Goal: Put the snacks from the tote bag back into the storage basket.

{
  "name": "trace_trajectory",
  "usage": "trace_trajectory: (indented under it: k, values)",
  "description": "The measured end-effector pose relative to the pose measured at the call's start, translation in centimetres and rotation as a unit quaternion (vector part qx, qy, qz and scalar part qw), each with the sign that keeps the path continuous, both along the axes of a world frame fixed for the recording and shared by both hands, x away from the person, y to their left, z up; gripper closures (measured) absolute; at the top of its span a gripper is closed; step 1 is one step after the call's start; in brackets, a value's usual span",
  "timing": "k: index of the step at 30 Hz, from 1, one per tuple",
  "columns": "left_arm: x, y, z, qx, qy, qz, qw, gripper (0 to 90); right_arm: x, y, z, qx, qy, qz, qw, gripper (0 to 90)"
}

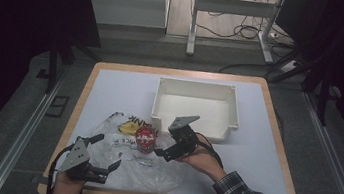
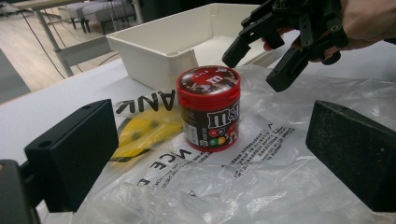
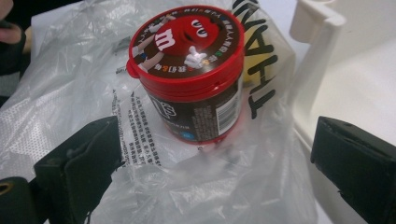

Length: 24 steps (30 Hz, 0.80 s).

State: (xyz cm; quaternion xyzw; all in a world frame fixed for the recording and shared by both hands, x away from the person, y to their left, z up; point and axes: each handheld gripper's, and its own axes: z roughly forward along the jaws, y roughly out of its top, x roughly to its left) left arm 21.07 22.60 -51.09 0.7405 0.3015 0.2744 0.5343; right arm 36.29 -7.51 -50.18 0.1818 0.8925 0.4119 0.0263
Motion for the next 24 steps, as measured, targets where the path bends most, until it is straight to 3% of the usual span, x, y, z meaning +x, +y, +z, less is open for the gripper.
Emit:
trace_trajectory:
  k: [14,24]
  values:
    - [0.0,0.0,0.0,0.0,0.0,0.0,1.0,2.3,0.4,2.9,0.2,-0.047,0.002,0.012,0.9988,4.2]
    - [0.0,0.0,0.0,0.0,0.0,0.0,1.0,2.3,1.0,3.9,0.1,-0.071,0.005,0.019,0.9973,6.6]
